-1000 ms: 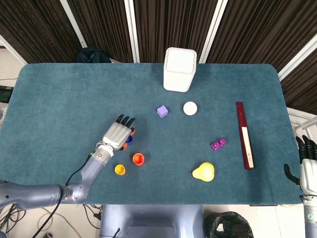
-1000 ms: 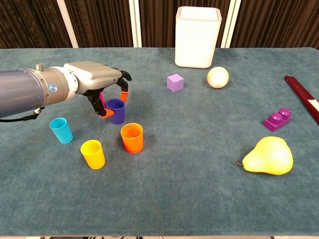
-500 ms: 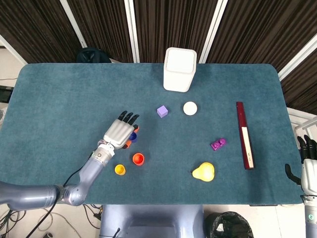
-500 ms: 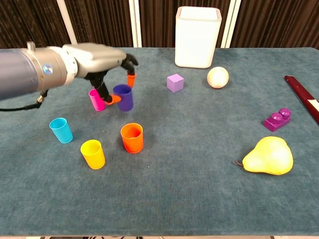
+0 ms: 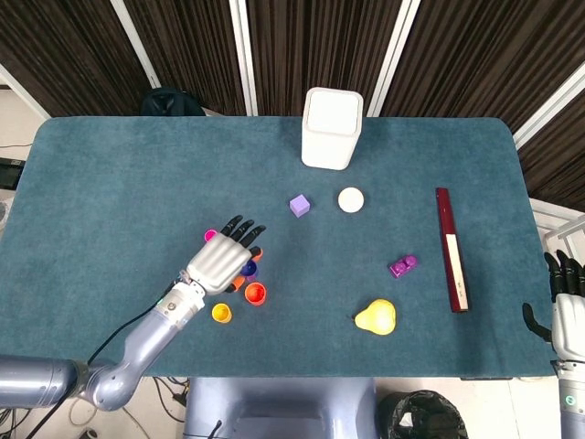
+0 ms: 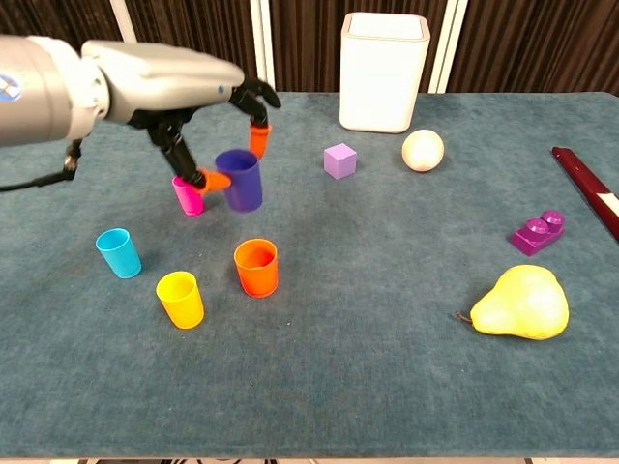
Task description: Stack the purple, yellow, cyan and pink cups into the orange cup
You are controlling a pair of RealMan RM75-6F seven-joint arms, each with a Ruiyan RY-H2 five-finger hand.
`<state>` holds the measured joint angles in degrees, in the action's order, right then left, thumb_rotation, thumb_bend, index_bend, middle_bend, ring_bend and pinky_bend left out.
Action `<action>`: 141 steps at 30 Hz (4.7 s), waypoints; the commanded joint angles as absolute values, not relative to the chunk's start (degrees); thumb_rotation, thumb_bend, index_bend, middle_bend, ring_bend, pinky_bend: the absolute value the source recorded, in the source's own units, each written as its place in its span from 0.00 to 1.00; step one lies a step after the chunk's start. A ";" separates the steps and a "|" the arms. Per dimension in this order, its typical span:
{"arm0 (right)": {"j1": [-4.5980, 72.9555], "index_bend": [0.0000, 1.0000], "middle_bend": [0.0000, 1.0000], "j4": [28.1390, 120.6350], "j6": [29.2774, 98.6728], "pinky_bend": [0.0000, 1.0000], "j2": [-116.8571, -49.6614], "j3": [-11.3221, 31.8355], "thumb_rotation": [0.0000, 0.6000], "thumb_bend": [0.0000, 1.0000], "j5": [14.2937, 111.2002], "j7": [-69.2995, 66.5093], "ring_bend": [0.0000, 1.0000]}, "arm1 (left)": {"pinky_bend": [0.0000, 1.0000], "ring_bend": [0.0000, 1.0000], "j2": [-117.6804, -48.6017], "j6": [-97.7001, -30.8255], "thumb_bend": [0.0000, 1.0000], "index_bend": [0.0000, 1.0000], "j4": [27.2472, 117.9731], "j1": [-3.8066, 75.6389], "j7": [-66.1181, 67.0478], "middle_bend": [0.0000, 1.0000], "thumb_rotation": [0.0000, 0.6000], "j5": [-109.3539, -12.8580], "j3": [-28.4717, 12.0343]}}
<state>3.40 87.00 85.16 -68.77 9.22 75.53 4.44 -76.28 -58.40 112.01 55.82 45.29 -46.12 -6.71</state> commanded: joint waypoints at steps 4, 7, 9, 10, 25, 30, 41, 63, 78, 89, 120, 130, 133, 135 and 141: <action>3.28 0.04 0.00 87.23 85.47 0.02 -68.69 9.38 1.00 0.42 75.38 4.62 0.04 | 0.00 0.00 -76.77 -57.50 0.36 0.46 111.31 54.75 42.74 0.07 1.00 -49.02 -4.87; 3.21 0.04 0.00 87.32 85.64 0.02 -68.62 9.49 1.00 0.42 75.31 4.59 0.04 | 0.00 0.00 -77.86 -56.99 0.36 0.45 109.81 54.34 40.89 0.07 1.00 -50.47 -4.52; 3.18 0.04 0.00 87.38 85.65 0.02 -68.62 9.54 1.00 0.42 75.24 4.44 0.04 | 0.00 0.00 -78.51 -56.85 0.36 0.45 108.91 54.16 40.13 0.07 1.00 -51.33 -4.34; 3.18 0.04 0.00 87.43 85.59 0.02 -68.60 9.54 1.00 0.42 75.22 4.31 0.04 | 0.00 0.00 -78.99 -56.73 0.36 0.45 108.36 54.08 39.66 0.07 1.00 -51.91 -4.25; 3.13 0.04 0.00 87.52 85.53 0.02 -68.41 9.63 1.00 0.42 75.17 3.95 0.04 | 0.00 0.00 -82.36 -56.27 0.36 0.45 105.03 53.81 38.72 0.07 1.00 -54.18 -2.83; 3.25 0.04 0.00 87.39 84.99 0.02 -68.49 9.57 1.00 0.42 74.87 3.97 0.04 | 0.00 0.00 -83.15 -56.16 0.36 0.45 104.07 53.93 38.98 0.07 1.00 -53.92 -2.70; 3.19 0.04 0.00 87.74 85.08 0.02 -68.30 9.61 1.00 0.42 74.81 4.23 0.03 | 0.00 0.00 -84.87 -54.60 0.28 0.23 102.46 54.96 40.52 0.06 1.00 -53.32 -1.92; 3.28 0.04 0.00 88.80 84.83 0.02 -68.13 9.47 1.00 0.42 74.57 5.50 0.04 | 0.00 0.00 -67.94 -58.24 0.27 0.24 115.25 47.94 30.12 0.06 1.00 -67.39 3.62; 3.17 0.04 0.00 89.17 85.27 0.02 -68.02 9.60 1.00 0.42 74.65 5.45 0.04 | 0.00 0.00 -63.85 -53.83 0.26 0.26 111.83 44.77 22.89 0.06 1.00 -74.62 8.48; 3.15 0.04 0.00 89.26 85.29 0.02 -67.91 9.58 1.00 0.42 74.77 5.21 0.04 | 0.00 0.00 -69.16 -49.73 0.26 0.26 105.51 45.10 21.66 0.06 1.00 -73.52 7.51; 2.86 0.04 0.00 89.36 85.67 0.02 -67.57 10.14 1.00 0.42 73.98 4.53 0.04 | 0.00 0.00 -76.09 -48.30 0.31 0.41 100.24 44.97 24.42 0.08 1.00 -72.18 4.85; 2.90 0.04 0.00 89.21 85.52 0.02 -67.67 10.17 1.00 0.42 73.83 4.59 0.04 | 0.00 0.00 -75.86 -49.28 0.34 0.43 100.51 44.41 24.98 0.08 1.00 -71.71 4.28; 2.91 0.04 0.00 89.15 85.53 0.02 -67.74 10.22 1.00 0.42 73.72 4.70 0.04 | 0.00 0.00 -75.22 -50.18 0.33 0.42 101.67 44.46 24.87 0.08 1.00 -72.28 3.44; 2.94 0.04 0.00 89.11 85.48 0.02 -67.82 10.23 1.00 0.42 73.65 4.76 0.03 | 0.00 0.00 -74.44 -51.31 0.33 0.42 103.16 44.66 24.57 0.08 1.00 -73.08 2.20; 3.03 0.04 0.00 88.99 85.24 0.02 -67.97 10.14 1.00 0.42 73.52 5.16 0.04 | 0.00 0.00 -72.71 -52.79 0.33 0.42 106.90 45.93 24.17 0.09 1.00 -75.05 -1.00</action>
<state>3.03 89.00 85.24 -67.96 10.14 73.53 5.14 -73.16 -52.51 106.17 45.43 24.17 -74.65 -0.27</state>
